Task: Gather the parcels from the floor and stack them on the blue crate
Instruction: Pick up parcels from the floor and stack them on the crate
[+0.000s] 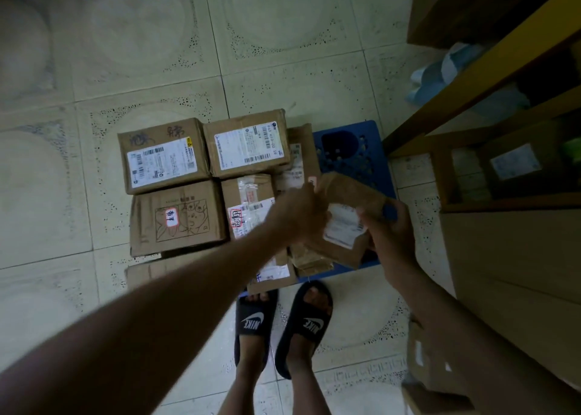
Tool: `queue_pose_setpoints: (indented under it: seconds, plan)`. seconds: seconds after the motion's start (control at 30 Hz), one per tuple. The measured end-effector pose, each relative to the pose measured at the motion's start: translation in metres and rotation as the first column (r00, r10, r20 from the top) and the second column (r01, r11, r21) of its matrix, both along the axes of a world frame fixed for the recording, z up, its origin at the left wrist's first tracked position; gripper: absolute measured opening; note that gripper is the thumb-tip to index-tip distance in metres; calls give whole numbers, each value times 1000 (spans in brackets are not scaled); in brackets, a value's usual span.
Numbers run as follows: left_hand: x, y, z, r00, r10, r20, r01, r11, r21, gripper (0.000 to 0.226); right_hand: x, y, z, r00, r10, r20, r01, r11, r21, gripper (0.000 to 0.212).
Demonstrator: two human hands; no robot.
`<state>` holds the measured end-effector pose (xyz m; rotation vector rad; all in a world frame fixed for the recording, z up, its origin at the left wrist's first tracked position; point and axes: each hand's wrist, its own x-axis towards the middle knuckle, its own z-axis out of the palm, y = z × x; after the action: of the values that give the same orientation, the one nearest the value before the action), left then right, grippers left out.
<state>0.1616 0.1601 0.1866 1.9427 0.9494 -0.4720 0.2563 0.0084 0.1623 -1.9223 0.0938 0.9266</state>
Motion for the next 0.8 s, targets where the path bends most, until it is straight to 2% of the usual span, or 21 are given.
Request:
queue_pose_setpoints:
  seconds: [0.1, 0.17, 0.27, 0.43, 0.6, 0.8]
  plan:
    - [-26, -38, -4, 946, 323, 10, -322, 944, -71, 30, 8, 11, -1, 973, 224, 50, -222, 974, -43, 31]
    - [-39, -51, -10, 903, 430, 3, -429, 903, -29, 33, 7, 18, -5, 940, 338, 47, -336, 941, -38, 22]
    - [-53, -56, -16, 892, 451, -4, -451, 892, 12, 32, -1, 25, -14, 916, 401, 28, -400, 916, -31, 18]
    - [-57, -55, -24, 887, 460, 31, -460, 888, -3, 30, -3, 26, -23, 932, 361, 30, -359, 932, -49, 16]
    - [-61, -48, -24, 900, 436, -1, -436, 900, -1, 35, -3, 18, -31, 938, 348, 9, -346, 935, -73, 28]
    - [-64, -43, -28, 897, 442, -9, -439, 889, -126, 42, -10, 19, -36, 948, 316, -23, -317, 942, -114, 35]
